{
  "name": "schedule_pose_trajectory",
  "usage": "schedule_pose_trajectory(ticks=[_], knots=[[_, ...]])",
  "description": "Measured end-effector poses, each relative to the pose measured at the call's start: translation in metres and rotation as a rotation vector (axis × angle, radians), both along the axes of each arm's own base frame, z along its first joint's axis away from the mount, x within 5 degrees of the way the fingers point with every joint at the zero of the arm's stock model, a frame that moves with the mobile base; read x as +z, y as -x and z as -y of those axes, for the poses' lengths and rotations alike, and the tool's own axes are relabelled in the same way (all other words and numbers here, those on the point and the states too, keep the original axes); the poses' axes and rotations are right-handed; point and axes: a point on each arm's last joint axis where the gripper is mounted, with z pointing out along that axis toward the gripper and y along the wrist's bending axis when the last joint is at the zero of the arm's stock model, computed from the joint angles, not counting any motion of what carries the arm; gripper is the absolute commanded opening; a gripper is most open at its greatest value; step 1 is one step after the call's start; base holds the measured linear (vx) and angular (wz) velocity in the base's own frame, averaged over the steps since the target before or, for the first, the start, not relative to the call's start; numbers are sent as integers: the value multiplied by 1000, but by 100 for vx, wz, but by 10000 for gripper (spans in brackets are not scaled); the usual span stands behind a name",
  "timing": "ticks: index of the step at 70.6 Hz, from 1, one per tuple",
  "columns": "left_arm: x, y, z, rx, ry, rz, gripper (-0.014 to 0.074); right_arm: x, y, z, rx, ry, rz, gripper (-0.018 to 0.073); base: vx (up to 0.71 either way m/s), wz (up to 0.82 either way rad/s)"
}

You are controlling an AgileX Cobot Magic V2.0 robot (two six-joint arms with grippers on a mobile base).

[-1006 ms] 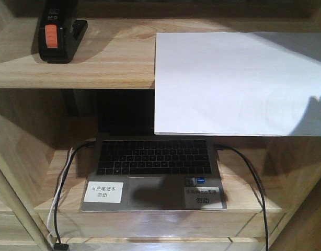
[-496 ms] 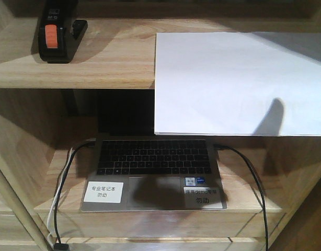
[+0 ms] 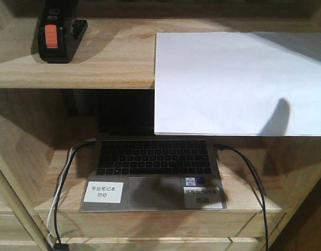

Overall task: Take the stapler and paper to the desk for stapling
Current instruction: 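Lower the open left gripper around the black stapler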

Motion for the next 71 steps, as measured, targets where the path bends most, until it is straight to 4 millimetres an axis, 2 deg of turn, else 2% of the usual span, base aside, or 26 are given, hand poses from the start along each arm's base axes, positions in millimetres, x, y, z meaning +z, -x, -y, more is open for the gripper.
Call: schedule_pose_trajectory(ticks=[21, 38, 46, 58, 71], knots=[[0, 7, 14, -241, -25, 9, 640, 0, 0, 0, 0, 0, 0, 372, 0, 0], [-5, -3, 35, -392, -63, -32, 624, 0, 0, 0, 0, 0, -1, 293, 0, 0], [-8, -16, 50, -434, -72, -69, 618, 0, 0, 0, 0, 0, -1, 260, 0, 0], [-12, -47, 68, -384, -91, -108, 606, 0, 0, 0, 0, 0, -1, 229, 0, 0], [11, -80, 78, -236, -27, -170, 590, 0, 0, 0, 0, 0, -1, 228, 0, 0]])
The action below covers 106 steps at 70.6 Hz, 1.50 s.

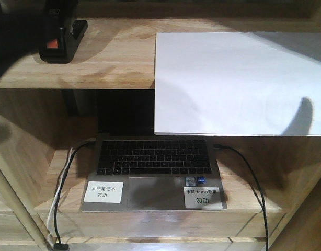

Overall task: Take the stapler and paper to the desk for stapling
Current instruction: 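Lower the open left gripper around the black stapler, then close the left gripper on the stapler and lift it off the shelf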

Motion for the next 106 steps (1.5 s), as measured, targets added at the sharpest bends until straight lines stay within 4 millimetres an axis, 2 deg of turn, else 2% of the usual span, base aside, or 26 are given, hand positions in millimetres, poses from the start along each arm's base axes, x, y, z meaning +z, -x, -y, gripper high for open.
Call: schedule_pose_trajectory(ticks=[14, 40, 61, 95, 106], knots=[[17, -34, 12, 142, -17, -60, 589, 0, 0, 0, 0, 0, 0, 228, 0, 0], [22, -91, 40, 307, -138, -216, 589, 0, 0, 0, 0, 0, 0, 228, 0, 0], [28, -121, 53, 401, -204, -267, 589, 0, 0, 0, 0, 0, -1, 228, 0, 0], [-1, -162, 54, 457, -229, -386, 589, -1, 0, 0, 1, 0, -7, 228, 0, 0], [-5, -165, 57, 452, -231, -396, 589, -1, 0, 0, 1, 0, -7, 228, 0, 0]])
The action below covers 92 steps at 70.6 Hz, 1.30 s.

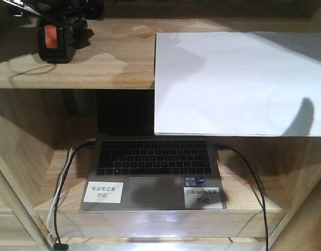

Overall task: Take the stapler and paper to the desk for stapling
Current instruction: 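Close the left gripper on the stapler and lift it off the shelf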

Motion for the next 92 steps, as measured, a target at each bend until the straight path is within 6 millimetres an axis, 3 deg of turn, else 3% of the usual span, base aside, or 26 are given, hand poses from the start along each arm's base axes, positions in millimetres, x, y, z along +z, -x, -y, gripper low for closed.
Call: schedule_pose_trajectory(ticks=[10, 18, 25, 39, 68, 92], knots=[[1, -1, 1, -6, 7, 16, 563, 0, 0, 0, 0, 0, 0, 228, 0, 0], [2, -1, 1, -6, 8, 17, 486, 0, 0, 0, 0, 0, 0, 228, 0, 0], [2, -1, 1, -4, 8, 17, 356, 0, 0, 0, 0, 0, 0, 228, 0, 0], [2, -2, -2, 5, 10, 22, -9, 0, 0, 0, 0, 0, 0, 228, 0, 0], [5, 1, -1, -47, -3, 32, -8, 0, 0, 0, 0, 0, 0, 228, 0, 0], [35, 51, -17, -277, -4, 137, -8, 0, 0, 0, 0, 0, 0, 228, 0, 0]])
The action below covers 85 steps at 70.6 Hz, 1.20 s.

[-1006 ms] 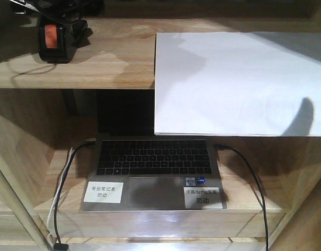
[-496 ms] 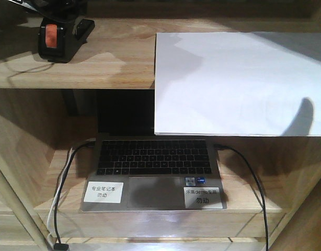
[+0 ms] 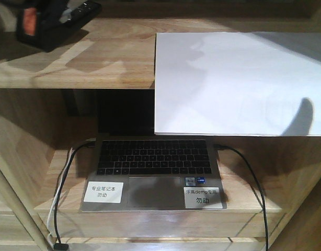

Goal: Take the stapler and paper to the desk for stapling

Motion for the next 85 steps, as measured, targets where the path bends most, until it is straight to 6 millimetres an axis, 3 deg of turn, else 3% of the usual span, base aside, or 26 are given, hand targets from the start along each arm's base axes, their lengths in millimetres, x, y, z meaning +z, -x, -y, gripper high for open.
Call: schedule_pose_trajectory(ticks=[36, 58, 85], knots=[[-44, 100, -35, -278, 75, 52, -8, 0, 0, 0, 0, 0, -1, 228, 0, 0], [-62, 158, -56, -453, 100, 118, -8, 0, 0, 0, 0, 0, -1, 230, 0, 0], [-110, 212, -84, -524, 88, 176, -8, 0, 0, 0, 0, 0, -1, 231, 0, 0]])
